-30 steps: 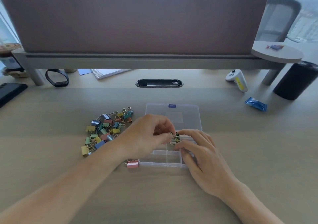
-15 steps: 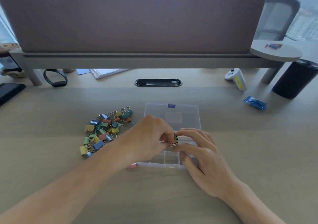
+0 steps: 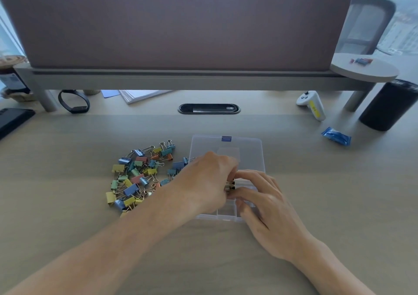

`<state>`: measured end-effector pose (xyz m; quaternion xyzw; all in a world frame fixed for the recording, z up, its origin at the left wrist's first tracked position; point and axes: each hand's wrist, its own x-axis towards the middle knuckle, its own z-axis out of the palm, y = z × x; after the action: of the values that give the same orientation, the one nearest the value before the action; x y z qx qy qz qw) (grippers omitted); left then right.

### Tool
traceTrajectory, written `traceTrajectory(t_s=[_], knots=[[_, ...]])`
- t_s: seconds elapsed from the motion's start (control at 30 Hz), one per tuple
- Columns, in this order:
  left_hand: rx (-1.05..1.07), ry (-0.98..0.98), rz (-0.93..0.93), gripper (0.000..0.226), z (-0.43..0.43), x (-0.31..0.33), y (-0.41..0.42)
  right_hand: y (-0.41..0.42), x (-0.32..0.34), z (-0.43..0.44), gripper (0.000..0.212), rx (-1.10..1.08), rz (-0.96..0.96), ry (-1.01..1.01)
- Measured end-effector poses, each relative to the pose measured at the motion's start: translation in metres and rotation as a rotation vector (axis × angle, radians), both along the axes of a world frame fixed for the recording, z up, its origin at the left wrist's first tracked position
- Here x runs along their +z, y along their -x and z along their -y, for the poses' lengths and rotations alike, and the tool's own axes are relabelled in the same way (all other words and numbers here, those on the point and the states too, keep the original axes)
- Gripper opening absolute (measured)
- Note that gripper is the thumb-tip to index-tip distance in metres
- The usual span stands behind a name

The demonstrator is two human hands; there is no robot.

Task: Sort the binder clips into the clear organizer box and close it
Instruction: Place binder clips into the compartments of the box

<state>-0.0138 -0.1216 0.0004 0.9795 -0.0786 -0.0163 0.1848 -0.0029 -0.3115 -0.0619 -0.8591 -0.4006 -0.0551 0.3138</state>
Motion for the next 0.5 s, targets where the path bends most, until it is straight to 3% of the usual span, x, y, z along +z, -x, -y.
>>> traceTrajectory(t_s=[0.3, 0.5], knots=[[0.012, 0.180, -0.080, 0.013, -0.024, 0.006, -0.001, 0.000, -0.001, 0.000, 0.031, -0.032, -0.014, 0.034], [0.220, 0.109, 0.057, 0.011, -0.090, 0.020, -0.011, -0.001, -0.004, 0.001, 0.033, -0.046, -0.030, 0.033]])
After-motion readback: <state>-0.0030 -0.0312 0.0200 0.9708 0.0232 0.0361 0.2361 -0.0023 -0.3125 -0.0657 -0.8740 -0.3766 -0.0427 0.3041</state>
